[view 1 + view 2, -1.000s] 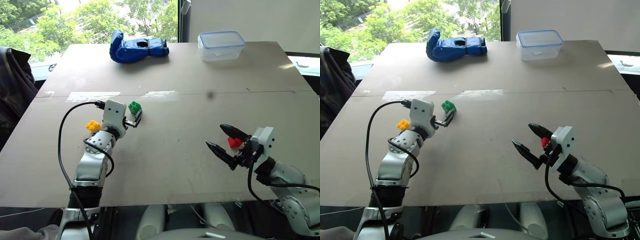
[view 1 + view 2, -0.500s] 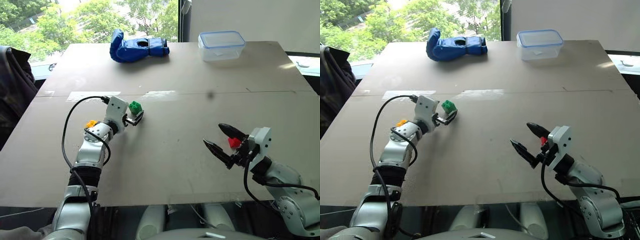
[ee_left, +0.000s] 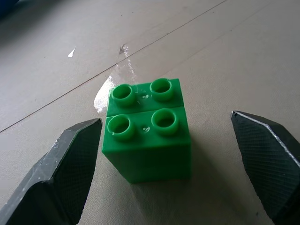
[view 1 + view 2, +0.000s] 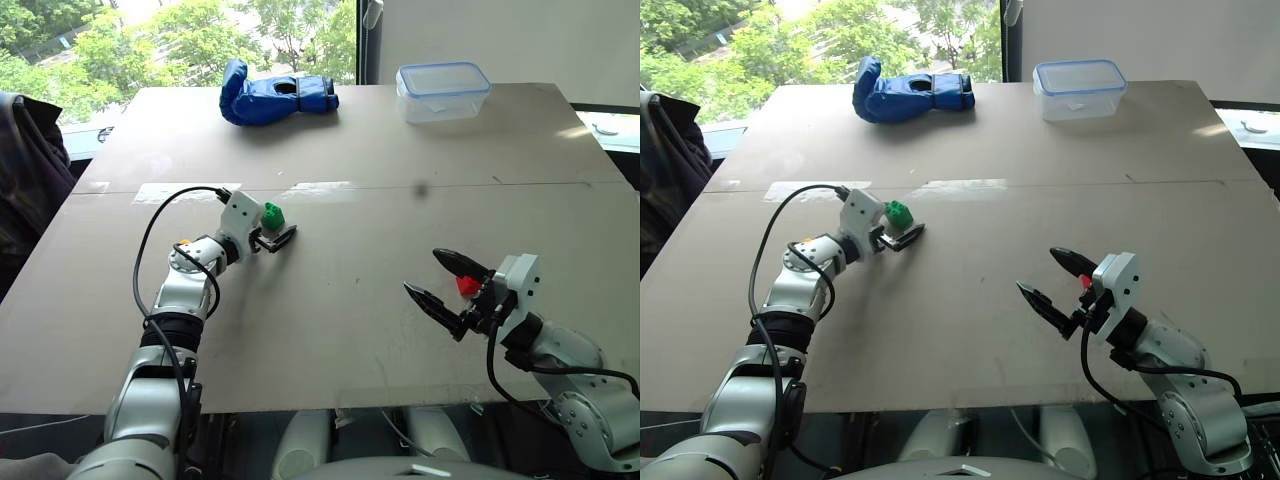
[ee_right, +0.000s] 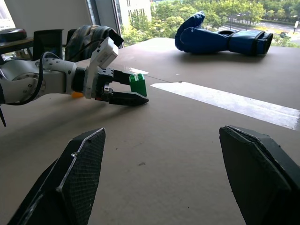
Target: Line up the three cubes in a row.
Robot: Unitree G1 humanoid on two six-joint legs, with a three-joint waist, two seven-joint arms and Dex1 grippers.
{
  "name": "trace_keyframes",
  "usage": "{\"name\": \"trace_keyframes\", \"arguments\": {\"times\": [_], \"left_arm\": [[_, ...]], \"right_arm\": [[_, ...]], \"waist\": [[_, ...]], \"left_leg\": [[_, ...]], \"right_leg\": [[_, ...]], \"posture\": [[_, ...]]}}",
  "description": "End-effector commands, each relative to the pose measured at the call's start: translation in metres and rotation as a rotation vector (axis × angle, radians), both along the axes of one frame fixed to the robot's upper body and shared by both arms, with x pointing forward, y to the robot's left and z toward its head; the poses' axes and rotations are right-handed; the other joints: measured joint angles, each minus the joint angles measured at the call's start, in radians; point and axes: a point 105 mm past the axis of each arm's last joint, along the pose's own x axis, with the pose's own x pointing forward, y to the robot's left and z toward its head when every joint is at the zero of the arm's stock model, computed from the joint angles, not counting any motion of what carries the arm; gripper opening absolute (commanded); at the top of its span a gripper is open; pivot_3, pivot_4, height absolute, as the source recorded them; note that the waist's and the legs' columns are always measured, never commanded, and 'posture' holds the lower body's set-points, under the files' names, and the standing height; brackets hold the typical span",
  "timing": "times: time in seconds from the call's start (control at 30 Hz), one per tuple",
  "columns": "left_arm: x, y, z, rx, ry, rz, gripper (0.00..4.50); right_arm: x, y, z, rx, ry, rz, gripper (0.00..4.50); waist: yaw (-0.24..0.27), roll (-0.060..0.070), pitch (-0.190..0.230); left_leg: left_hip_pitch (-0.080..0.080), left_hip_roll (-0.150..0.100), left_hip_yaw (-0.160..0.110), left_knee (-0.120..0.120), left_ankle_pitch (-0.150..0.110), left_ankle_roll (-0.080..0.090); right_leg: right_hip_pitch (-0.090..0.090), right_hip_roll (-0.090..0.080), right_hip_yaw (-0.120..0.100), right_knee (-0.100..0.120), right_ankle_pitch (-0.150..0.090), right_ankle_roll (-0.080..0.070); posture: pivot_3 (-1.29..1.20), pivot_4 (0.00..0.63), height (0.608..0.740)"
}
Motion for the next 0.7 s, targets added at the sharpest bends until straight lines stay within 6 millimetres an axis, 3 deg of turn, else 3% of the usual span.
{"name": "trace_keyframes", "arguments": {"times": [0.03, 0.2, 0.4, 0.57, 0.63, 0.7], "left_arm": [[-0.006, -0.002, -0.006, -0.004, 0.019, -0.017, 3.81], [-0.009, 0.000, -0.007, 0.001, 0.028, -0.008, 1.70], [-0.014, -0.004, -0.005, -0.039, 0.036, -0.014, 1.70], [-0.026, -0.029, 0.006, -0.091, 0.015, -0.081, 1.70], [-0.036, -0.047, 0.010, -0.123, 0.011, -0.135, 1.70], [-0.060, -0.081, 0.013, -0.174, 0.022, -0.304, 1.70]], "right_arm": [[-0.005, 0.003, 0.009, 0.009, -0.039, 0.021, 4.04], [-0.003, 0.003, 0.010, 0.013, -0.042, 0.017, 4.04], [-0.002, 0.003, 0.009, 0.009, -0.043, 0.014, 4.04], [-0.001, -0.007, 0.007, -0.007, -0.043, -0.017, 4.04], [0.001, -0.015, 0.006, -0.009, -0.039, -0.050, 4.04], [0.002, -0.027, 0.005, -0.020, -0.039, -0.089, 4.04]], "waist": [[0.000, 0.000, 0.000], [-0.003, 0.000, 0.000], [-0.005, 0.000, 0.000], [0.000, 0.000, 0.000], [0.001, 0.000, 0.000], [0.002, 0.000, 0.000]], "left_leg": [[0.000, 0.000, 0.000, 0.000, 0.000, 0.000], [0.001, 0.000, 0.000, 0.000, 0.000, 0.000], [0.001, 0.001, 0.001, 0.001, 0.000, 0.000], [0.000, 0.001, 0.000, 0.001, 0.000, 0.000], [0.000, 0.001, 0.000, 0.001, 0.000, 0.000], [0.000, 0.001, 0.000, 0.001, 0.000, 0.000]], "right_leg": [[0.000, 0.000, 0.000, 0.000, 0.000, 0.000], [0.000, 0.000, 0.000, 0.001, 0.000, 0.000], [0.000, 0.000, 0.001, 0.002, 0.000, 0.000], [0.000, 0.000, 0.001, 0.001, 0.000, 0.000], [0.000, 0.000, 0.001, 0.001, 0.000, 0.000], [0.000, -0.001, 0.000, 0.001, 0.000, 0.000]], "posture": [[0.00, 0.150, 0.740], [0.00, 0.150, 0.740], [0.00, 0.150, 0.740], [0.00, 0.150, 0.740], [0.00, 0.150, 0.740], [0.00, 0.150, 0.740]]}}
